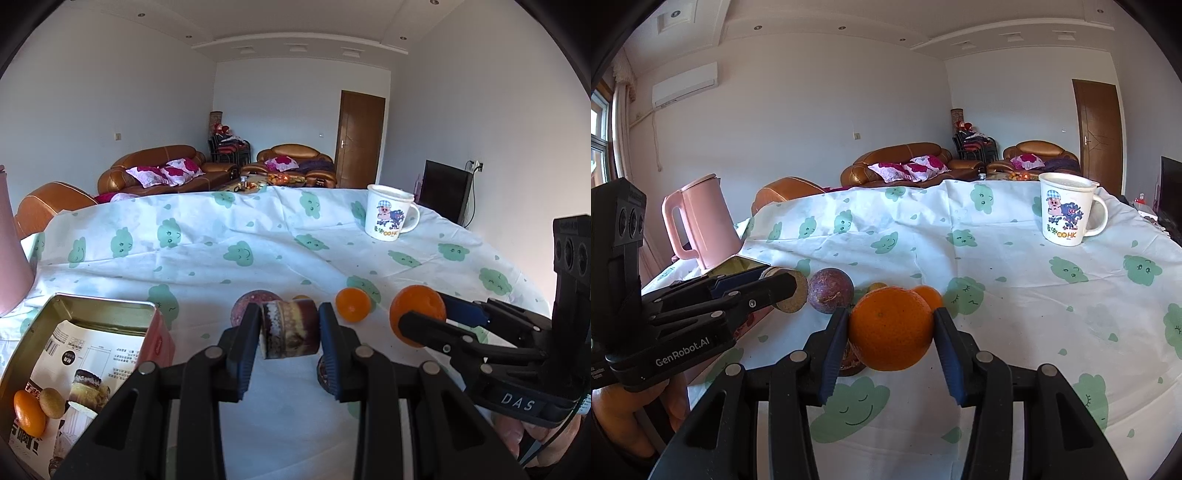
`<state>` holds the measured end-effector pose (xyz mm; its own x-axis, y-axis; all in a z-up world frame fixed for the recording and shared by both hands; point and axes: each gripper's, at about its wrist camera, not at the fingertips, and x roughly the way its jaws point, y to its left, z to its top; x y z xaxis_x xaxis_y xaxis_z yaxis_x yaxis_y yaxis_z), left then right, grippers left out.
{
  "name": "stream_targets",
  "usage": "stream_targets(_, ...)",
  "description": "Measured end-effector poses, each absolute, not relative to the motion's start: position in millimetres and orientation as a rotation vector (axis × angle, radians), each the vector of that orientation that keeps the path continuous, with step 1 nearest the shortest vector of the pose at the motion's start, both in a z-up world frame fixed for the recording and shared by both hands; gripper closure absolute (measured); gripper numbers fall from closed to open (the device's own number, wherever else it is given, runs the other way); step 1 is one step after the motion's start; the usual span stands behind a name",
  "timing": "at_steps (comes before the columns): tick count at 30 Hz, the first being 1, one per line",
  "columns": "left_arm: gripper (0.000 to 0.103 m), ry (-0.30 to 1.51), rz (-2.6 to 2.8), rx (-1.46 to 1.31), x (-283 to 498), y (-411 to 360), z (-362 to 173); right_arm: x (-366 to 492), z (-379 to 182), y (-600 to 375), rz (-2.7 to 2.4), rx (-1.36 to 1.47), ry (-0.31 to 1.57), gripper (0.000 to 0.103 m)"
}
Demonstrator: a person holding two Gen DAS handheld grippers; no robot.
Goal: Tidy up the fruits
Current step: 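Lift both held fruits and carry them over the pink tin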
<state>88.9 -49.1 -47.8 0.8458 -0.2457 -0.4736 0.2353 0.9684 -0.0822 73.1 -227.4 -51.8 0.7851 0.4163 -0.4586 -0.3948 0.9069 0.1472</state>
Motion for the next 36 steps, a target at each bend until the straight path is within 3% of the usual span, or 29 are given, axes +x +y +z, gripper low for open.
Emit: stream_targets(36,0.069,0.276,-0.191,0.016,50,-50,-33,33,-38,-223,0.356,-0.044,0.273,0.054)
